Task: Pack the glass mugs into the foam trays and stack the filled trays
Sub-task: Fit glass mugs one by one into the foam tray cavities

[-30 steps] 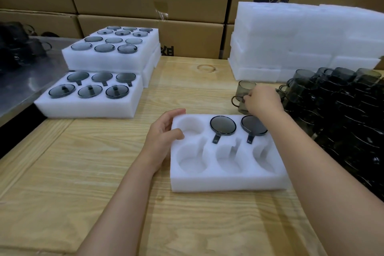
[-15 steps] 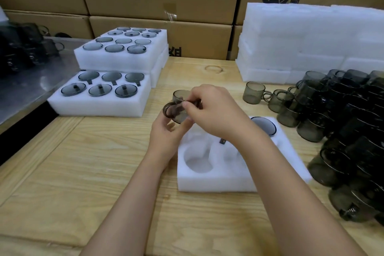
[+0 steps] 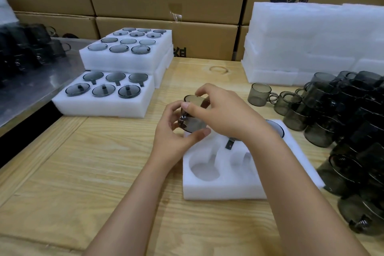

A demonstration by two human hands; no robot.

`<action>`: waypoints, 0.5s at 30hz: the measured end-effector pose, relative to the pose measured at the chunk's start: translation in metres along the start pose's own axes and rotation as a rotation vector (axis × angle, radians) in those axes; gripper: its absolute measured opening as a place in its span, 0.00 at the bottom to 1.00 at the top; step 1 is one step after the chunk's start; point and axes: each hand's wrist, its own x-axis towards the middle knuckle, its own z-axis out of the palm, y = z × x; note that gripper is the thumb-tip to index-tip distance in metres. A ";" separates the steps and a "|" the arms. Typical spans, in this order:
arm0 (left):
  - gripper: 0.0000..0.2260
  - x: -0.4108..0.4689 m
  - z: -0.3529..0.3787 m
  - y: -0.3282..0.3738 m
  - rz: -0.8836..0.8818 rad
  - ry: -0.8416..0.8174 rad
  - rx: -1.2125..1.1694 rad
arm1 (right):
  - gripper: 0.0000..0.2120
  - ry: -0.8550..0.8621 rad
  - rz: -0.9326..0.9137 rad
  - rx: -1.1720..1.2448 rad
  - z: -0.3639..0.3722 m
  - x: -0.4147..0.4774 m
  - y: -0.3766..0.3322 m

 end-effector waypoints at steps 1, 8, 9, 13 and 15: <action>0.28 0.000 -0.001 -0.001 -0.024 -0.051 -0.015 | 0.25 -0.019 0.007 -0.025 -0.003 0.000 0.004; 0.38 -0.002 -0.008 -0.001 -0.138 -0.389 -0.147 | 0.25 -0.047 0.071 -0.008 -0.015 0.002 0.025; 0.38 -0.002 -0.008 -0.002 -0.142 -0.398 -0.163 | 0.26 -0.028 0.068 0.002 -0.014 0.002 0.025; 0.32 -0.001 -0.009 -0.004 -0.152 -0.388 -0.194 | 0.25 0.039 0.039 -0.024 -0.005 0.005 0.022; 0.27 0.001 -0.008 -0.005 -0.162 -0.364 -0.197 | 0.25 0.040 0.025 -0.028 -0.003 0.004 0.020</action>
